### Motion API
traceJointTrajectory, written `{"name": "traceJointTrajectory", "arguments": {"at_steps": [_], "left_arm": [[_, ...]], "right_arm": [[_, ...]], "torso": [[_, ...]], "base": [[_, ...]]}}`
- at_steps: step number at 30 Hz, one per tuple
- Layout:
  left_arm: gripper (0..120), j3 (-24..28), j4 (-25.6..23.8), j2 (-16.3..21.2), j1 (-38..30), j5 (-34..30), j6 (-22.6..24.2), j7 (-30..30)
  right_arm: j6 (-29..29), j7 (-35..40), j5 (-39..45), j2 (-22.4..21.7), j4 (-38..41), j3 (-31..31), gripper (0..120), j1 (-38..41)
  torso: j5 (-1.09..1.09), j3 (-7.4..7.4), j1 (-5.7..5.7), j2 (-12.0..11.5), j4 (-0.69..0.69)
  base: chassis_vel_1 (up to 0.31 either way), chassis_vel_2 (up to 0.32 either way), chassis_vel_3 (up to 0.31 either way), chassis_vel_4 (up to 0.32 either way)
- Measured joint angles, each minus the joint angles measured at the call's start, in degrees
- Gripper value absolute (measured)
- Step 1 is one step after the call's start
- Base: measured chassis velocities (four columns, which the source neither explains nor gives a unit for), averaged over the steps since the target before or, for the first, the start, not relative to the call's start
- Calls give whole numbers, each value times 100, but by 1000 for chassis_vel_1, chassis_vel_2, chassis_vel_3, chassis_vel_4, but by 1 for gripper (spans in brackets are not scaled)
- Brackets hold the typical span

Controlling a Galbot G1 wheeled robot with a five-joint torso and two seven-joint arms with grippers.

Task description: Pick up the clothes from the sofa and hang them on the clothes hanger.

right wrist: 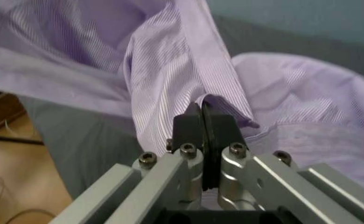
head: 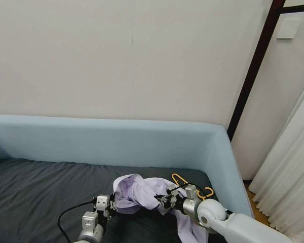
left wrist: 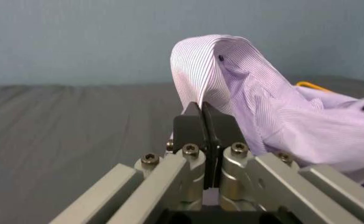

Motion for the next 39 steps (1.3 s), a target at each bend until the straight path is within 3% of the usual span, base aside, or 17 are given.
{"name": "traceJointTrajectory", "arguments": {"at_steps": [7, 12, 13, 17, 19, 20, 21, 22, 23, 26, 29, 34, 38, 39], "left_arm": [[0, -128, -35, 422, -488, -3, -122, 124], [0, -63, -30, 1122, -1599, -474, -163, 295], [0, -63, -30, 1122, -1599, -474, -163, 295], [0, 616, 106, 1464, -3301, -1114, -24, 500], [0, 1290, 246, 1448, -4186, -1389, 7, 535], [0, 1290, 246, 1448, -4186, -1389, 7, 535], [0, 1893, 417, 1311, -5047, -1653, 40, 553], [0, 2128, 499, 1221, -5431, -1789, 57, 561], [0, 2669, 740, 929, -6319, -2174, 108, 559], [0, 2933, 913, 709, -6749, -2368, 140, 551], [0, 3436, 1538, -8, -7650, -2668, 262, 483], [0, 3529, 1770, -194, -7868, -2744, 365, 397], [0, 3361, 1453, -8, -7624, -2744, 426, 304], [0, 3159, 1198, 159, -7378, -2702, 440, 285]], "right_arm": [[349, 180, 24, 62, 119, 759, 0, 79], [441, 334, 137, -98, 347, 1443, 0, 374], [441, 334, 137, -98, 347, 1443, 0, 374], [475, 553, 225, -260, 514, 1700, 0, 762], [501, 645, 221, -315, 548, 1726, 0, 918], [501, 645, 221, -315, 548, 1726, 0, 918], [512, 740, 219, -349, 573, 1735, 0, 1038], [515, 786, 220, -356, 581, 1740, 0, 1085], [522, 957, 239, -365, 585, 1772, 0, 1239], [522, 1064, 251, -367, 566, 1785, 0, 1339], [523, 1431, 320, -405, 423, 1846, 0, 1697], [511, 1597, 408, -608, 466, 1858, 0, 1911], [485, 1752, 542, -918, 920, 1911, 0, 1782], [456, 1897, 630, -1154, 1340, 2008, 0, 1542]], "torso": [[-2, 0, 0, 0, 0], [0, 1, 1, 0, 0], [0, 1, 1, 0, 0], [2, 0, 1, 0, 1], [1, 1, 1, 0, 3], [1, 1, 1, 0, 3], [-4, 1, 1, 0, 3], [-3, 1, 2, -1, 0], [6, 0, 2, 0, -2], [6, 1, 2, 0, -4], [5, 1, 2, -1, -5], [1, 1, 2, -1, 0], [0, 1, 2, -1, 2], [0, 0, 1, 0, 1]], "base": [[0, 0, 0, 0], [0, 0, 0, 0], [0, 0, 0, 0], [0, 0, 0, 0], [0, 0, 0, 0], [0, 0, 0, 0], [0, 0, 0, 0], [0, 0, 0, 0], [0, 0, 0, 0], [0, 0, 0, 0], [0, 0, 0, 0], [0, 0, 0, 0], [0, 0, 0, 0], [0, 0, 0, 0]]}}
